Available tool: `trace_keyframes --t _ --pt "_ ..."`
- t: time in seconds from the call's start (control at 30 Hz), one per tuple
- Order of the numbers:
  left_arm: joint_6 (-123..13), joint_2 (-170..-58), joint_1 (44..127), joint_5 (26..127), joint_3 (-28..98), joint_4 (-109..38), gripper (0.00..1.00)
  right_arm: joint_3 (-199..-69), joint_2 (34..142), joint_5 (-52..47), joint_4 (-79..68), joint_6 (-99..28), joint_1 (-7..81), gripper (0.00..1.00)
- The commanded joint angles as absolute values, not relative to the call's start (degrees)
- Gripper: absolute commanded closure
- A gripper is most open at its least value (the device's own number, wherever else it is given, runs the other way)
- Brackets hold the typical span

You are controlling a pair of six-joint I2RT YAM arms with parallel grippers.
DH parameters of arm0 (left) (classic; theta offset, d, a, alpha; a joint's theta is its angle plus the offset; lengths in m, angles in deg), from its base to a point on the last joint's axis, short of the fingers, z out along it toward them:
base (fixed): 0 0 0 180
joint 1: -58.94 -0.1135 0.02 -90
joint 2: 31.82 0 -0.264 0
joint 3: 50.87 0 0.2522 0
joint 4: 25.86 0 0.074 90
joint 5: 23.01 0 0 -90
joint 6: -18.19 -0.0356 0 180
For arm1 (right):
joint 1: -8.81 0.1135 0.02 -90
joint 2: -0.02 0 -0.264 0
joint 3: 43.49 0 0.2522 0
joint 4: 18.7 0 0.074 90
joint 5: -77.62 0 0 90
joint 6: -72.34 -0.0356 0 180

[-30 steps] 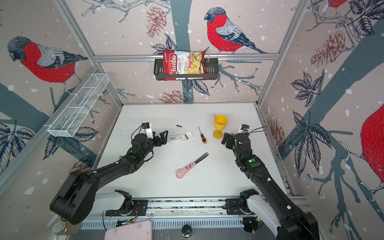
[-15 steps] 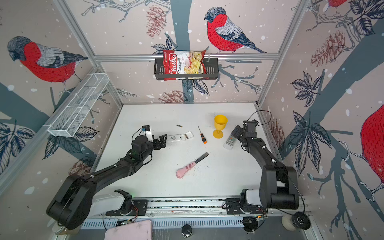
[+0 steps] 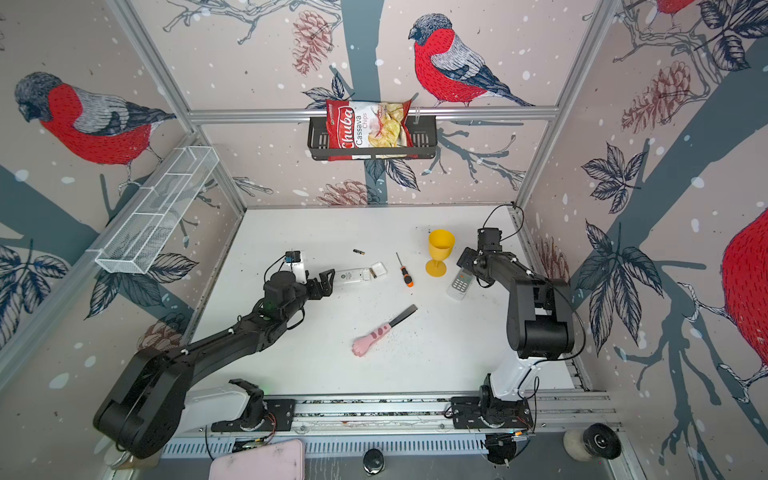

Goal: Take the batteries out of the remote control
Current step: 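Reach the right gripper to the grey remote beside the yellow goblet and grasp it, then lift the grey-screened remote off the table with the right gripper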

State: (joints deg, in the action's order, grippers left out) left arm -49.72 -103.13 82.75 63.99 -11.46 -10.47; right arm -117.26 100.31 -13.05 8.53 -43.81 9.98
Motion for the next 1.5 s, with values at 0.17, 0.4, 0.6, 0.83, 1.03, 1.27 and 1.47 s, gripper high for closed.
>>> trace_keyframes --t 0.17,0.4,0.6,0.83,1.03,1.27,1.47 --pt "-50.0 -103.5 82.8 64.0 -11.5 -9.3 0.04 -118.2 104.2 -13.8 10.8 -41.6 11.4 0.15" --pt "-49.9 -103.4 82.8 64.0 -11.5 -9.3 0.04 -119.6 107.3 -13.4 10.5 -41.8 11.8 0.22" --pt "-50.1 -103.8 82.8 64.1 -11.5 -9.1 0.04 -120.4 108.0 -12.8 11.0 -41.7 11.8 0.29" --pt "-50.0 -104.7 82.8 64.0 -11.4 -9.1 0.04 -119.9 106.9 -13.0 12.4 -41.5 13.1 0.27" --pt "-49.5 -105.4 82.8 65.0 -11.3 -8.2 0.04 -119.2 107.1 -13.7 12.3 -41.8 14.0 0.28" --pt "-49.5 -105.0 82.8 65.0 -11.4 -8.5 0.04 -119.7 108.4 -15.2 13.0 -40.4 14.0 0.38" --pt "-49.5 -105.5 82.8 64.4 -11.6 -8.7 0.04 -119.1 108.6 -15.8 13.4 -39.5 13.9 0.47"
